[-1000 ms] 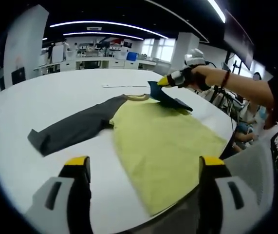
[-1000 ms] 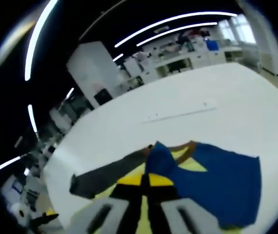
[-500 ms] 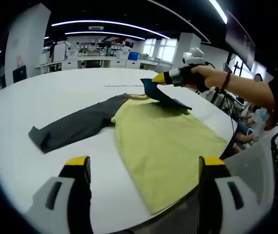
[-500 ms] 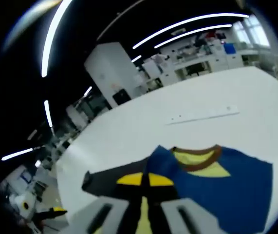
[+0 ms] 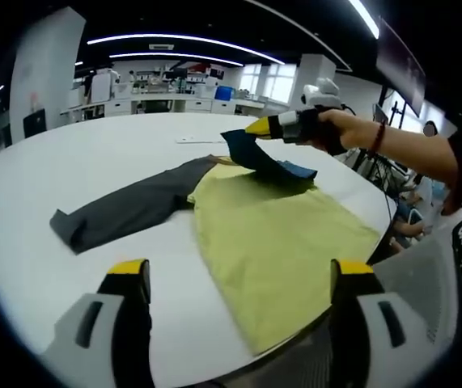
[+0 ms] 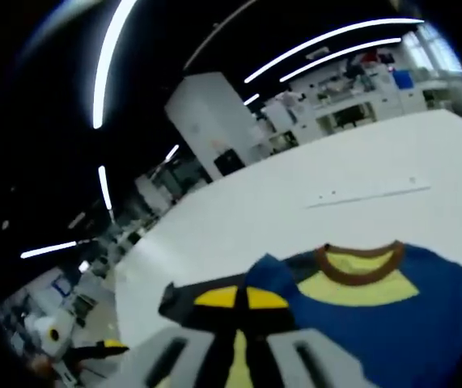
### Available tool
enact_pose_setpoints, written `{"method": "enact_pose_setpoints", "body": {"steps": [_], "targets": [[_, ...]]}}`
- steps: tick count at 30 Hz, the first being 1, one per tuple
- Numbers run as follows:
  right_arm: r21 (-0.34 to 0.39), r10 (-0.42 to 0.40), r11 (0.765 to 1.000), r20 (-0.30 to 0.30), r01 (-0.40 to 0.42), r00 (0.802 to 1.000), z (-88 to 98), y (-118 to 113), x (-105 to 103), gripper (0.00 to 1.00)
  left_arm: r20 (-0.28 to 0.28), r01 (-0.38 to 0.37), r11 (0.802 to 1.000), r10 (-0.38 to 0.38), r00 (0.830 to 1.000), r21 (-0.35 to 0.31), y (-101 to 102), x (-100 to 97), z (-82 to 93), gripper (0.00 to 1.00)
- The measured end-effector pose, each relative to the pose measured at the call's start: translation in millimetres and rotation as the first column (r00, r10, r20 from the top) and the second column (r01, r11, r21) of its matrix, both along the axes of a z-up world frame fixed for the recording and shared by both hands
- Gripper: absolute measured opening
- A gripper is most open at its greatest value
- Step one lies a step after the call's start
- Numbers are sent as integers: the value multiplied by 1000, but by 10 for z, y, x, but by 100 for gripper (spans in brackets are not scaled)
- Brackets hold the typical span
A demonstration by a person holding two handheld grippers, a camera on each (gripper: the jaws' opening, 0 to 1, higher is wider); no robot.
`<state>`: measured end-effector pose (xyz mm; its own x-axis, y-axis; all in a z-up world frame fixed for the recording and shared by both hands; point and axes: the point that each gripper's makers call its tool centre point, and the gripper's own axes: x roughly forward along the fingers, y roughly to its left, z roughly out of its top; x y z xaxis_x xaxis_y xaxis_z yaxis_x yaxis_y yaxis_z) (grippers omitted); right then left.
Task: Fold the garment on the visible template until the final outline fits inside the template.
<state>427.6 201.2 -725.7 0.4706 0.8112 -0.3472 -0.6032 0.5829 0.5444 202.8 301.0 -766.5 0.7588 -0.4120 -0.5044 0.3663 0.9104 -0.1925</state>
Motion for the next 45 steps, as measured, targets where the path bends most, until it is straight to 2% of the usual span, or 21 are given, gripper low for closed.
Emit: {"method": "enact_pose_setpoints", "body": {"steps": [14, 25, 34, 41, 44, 45], "targets": [[41, 90, 995, -11, -89, 996, -46, 260, -247, 0, -1, -18, 1000, 18, 1000, 4, 30, -21, -27, 90], [2, 201, 980, -13, -201, 979, -300, 458, -511, 0, -5, -31, 999, 31, 1000, 13, 82, -30, -41, 90], [-47, 203, 978, -50, -205, 978, -528, 511, -686, 0, -9, -29, 999, 29, 1000, 22, 104, -44, -67, 90], [-55, 177, 981, -117, -184, 977, -764, 556, -739, 0, -14, -30, 999, 31, 999, 30, 121, -67, -85, 91], [-57, 199, 976, -130, -208, 971, -764, 596, -831, 0, -17, -35, 999, 36, 999, 30, 144, -69, -94, 92], [-62, 200, 976, -132, -210, 971, -778, 593, -837, 3, -18, -36, 999, 36, 999, 31, 152, -69, -94, 92]]}}
